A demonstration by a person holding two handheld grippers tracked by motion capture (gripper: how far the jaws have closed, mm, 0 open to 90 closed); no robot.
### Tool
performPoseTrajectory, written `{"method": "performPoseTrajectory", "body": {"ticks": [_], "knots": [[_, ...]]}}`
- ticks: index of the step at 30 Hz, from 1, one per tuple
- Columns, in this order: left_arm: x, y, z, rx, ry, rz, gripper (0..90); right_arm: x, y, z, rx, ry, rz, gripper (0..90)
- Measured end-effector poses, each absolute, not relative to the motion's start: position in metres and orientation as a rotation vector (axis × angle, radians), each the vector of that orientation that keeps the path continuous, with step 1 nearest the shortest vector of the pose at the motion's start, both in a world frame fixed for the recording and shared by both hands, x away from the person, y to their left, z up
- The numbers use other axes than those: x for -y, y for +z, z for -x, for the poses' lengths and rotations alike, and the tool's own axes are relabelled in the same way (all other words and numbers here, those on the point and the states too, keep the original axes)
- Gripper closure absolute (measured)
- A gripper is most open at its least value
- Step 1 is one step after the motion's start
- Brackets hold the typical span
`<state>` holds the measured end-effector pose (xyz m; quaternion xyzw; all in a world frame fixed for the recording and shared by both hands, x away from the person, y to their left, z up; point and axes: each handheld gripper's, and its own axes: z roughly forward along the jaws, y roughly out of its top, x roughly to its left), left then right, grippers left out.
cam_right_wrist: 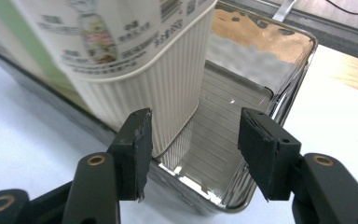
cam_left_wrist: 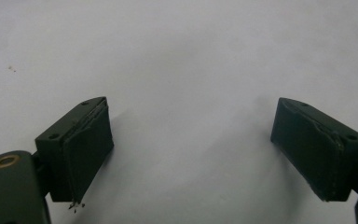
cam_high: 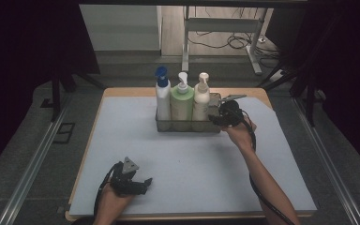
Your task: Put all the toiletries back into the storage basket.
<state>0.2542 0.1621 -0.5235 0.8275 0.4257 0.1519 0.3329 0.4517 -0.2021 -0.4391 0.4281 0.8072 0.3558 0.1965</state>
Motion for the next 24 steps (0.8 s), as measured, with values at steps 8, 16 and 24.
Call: {"method": "performPoseTrajectory", "body": {"ticks": [8, 16, 24], "knots": [[-0.162, -0.524, -0.254, -1.112, 0.396, -2.159, 12.1, 0.205, -0.431, -0.439, -2.287, 1.018, -1.153, 39.9], [-0.162, -0.524, -0.254, -1.112, 0.397, -2.159, 12.1, 0.207, -0.43, -0.428, -2.308, 1.037, -1.12, 37.3], [-0.162, -0.524, -0.254, -1.112, 0.397, -2.159, 12.1, 0.206, -0.431, -0.416, -2.333, 1.051, -1.089, 35.4]]}}
